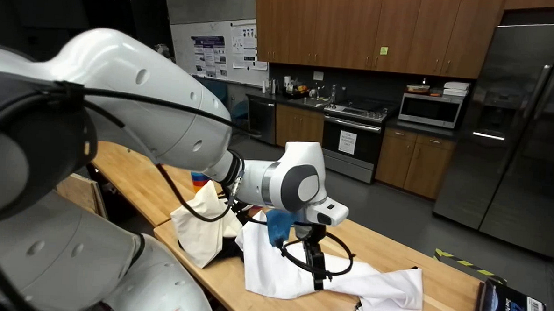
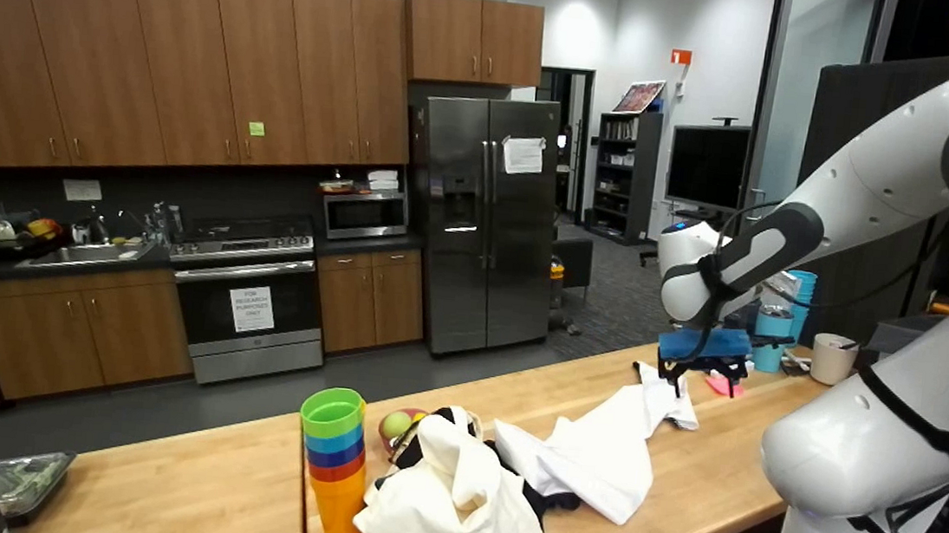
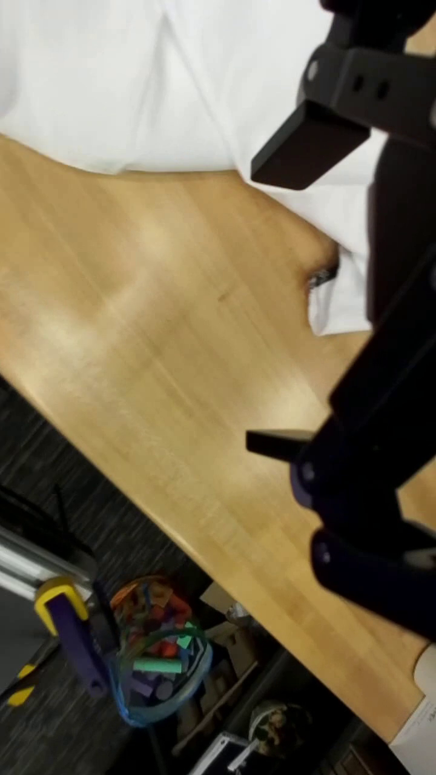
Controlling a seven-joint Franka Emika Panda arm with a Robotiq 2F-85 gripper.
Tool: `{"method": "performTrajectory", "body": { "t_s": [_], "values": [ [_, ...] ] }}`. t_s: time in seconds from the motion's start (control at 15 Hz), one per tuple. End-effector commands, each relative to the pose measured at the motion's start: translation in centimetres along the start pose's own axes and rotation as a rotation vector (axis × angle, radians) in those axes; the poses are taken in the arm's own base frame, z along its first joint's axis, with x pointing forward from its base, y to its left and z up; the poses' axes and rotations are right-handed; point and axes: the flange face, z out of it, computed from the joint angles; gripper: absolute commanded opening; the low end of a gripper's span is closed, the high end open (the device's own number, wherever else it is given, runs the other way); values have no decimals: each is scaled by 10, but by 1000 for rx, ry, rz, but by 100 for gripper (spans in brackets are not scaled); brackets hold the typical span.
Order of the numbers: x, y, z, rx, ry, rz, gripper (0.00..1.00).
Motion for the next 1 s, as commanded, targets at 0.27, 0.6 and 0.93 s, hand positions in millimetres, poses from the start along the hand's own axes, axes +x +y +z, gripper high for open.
{"method": "performTrajectory", "body": {
  "t_s": [0.27, 0.6, 0.93],
  "values": [
    [29, 41, -1, 48, 4, 45, 100],
    [29, 28, -14, 116, 51, -101, 100],
    [25, 16, -13, 94, 54, -145, 100]
  ]
}}
